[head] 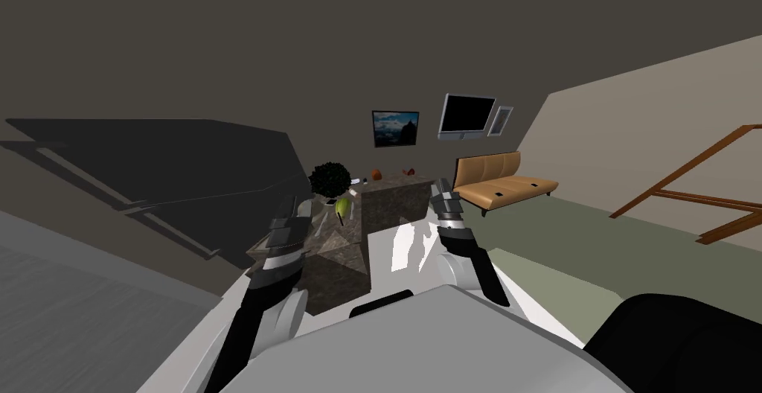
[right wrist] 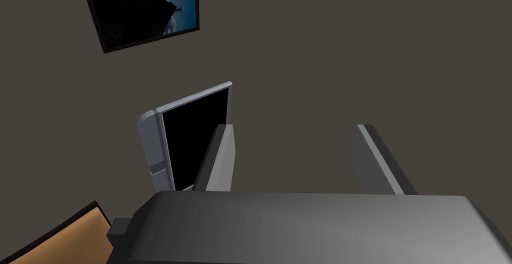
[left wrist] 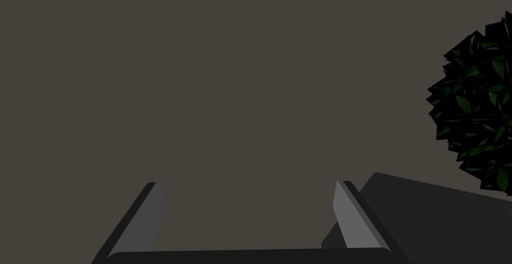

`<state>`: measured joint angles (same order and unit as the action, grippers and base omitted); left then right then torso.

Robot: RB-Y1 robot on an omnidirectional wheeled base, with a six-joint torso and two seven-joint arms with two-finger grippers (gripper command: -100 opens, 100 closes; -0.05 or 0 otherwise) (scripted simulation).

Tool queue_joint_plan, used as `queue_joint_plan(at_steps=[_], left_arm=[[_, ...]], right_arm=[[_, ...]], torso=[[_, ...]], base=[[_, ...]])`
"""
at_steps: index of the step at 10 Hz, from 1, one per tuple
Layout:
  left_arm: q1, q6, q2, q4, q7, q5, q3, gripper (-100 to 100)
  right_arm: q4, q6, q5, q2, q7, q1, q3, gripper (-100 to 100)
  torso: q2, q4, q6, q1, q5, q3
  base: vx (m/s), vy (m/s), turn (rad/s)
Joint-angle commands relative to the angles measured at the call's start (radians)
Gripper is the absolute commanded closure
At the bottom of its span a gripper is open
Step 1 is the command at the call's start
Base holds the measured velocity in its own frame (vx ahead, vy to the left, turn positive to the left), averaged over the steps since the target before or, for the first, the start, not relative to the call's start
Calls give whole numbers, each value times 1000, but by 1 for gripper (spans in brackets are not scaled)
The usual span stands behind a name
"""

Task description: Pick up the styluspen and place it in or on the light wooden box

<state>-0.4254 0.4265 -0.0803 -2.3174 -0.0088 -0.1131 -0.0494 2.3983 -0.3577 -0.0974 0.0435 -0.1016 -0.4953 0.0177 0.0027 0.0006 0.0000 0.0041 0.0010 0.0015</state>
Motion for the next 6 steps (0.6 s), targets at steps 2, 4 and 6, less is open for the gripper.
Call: queue_joint_plan(at_steps=[2, 4, 6], left_arm=[[36, -18, -37, 57, -21, -23, 11, -100], [69, -35, -55, 108, -42, -46, 19, -100], [87, -43, -61, 137, -55, -58, 23, -100]], right_arm=[[0, 0, 0, 0, 0, 0, 0, 0], [0, 0, 0, 0, 0, 0, 0, 0], [0, 0, 0, 0, 0, 0, 0, 0]], torso=[[0, 0, 0, 1, 0, 0], [1, 0, 0, 0, 0, 1], [1, 0, 0, 1, 0, 0]], base=[[-55, 64, 31], [-58, 60, 34], [-47, 66, 13]])
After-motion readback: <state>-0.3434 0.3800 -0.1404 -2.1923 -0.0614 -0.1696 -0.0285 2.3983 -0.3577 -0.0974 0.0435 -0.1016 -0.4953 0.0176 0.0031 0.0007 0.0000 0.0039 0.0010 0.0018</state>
